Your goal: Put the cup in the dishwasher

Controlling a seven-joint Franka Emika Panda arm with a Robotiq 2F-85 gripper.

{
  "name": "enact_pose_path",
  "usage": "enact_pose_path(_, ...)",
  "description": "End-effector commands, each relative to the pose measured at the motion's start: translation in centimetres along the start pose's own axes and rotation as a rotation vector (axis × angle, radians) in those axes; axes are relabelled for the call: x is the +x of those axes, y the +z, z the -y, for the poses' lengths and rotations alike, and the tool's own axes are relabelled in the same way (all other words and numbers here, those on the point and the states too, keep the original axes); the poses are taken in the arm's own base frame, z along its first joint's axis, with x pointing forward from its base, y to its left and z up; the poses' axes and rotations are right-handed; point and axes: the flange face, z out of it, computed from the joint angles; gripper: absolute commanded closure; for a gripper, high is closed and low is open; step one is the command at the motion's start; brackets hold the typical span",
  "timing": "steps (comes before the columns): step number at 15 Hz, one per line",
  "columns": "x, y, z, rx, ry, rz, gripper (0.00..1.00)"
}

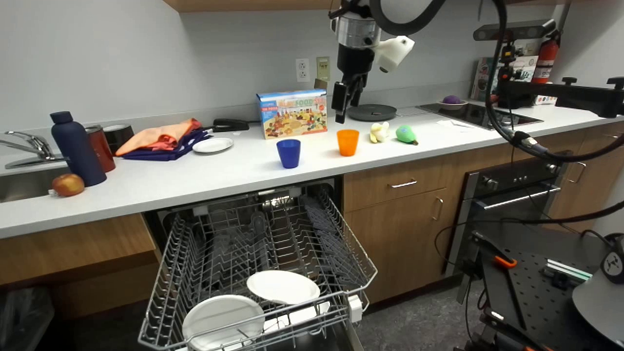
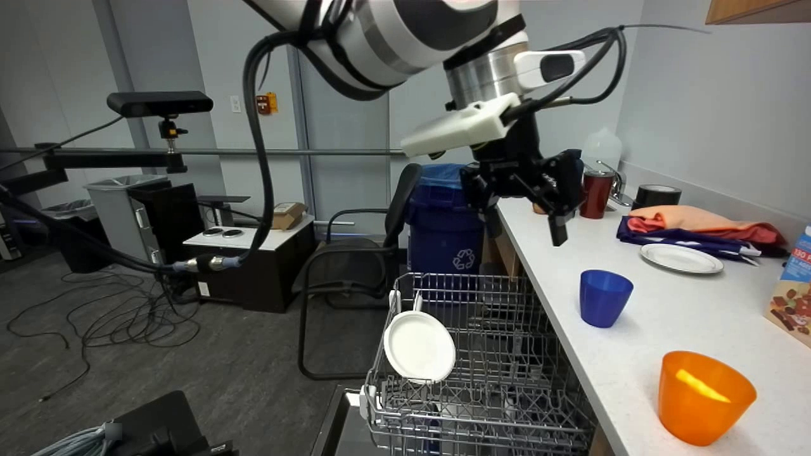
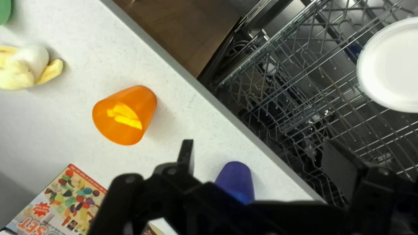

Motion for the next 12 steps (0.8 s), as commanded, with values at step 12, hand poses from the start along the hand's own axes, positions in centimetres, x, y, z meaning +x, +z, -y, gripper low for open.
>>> enact_pose_path(12,11.5,5.4,-0.9,0.134,-0.006,-0.025,0.00)
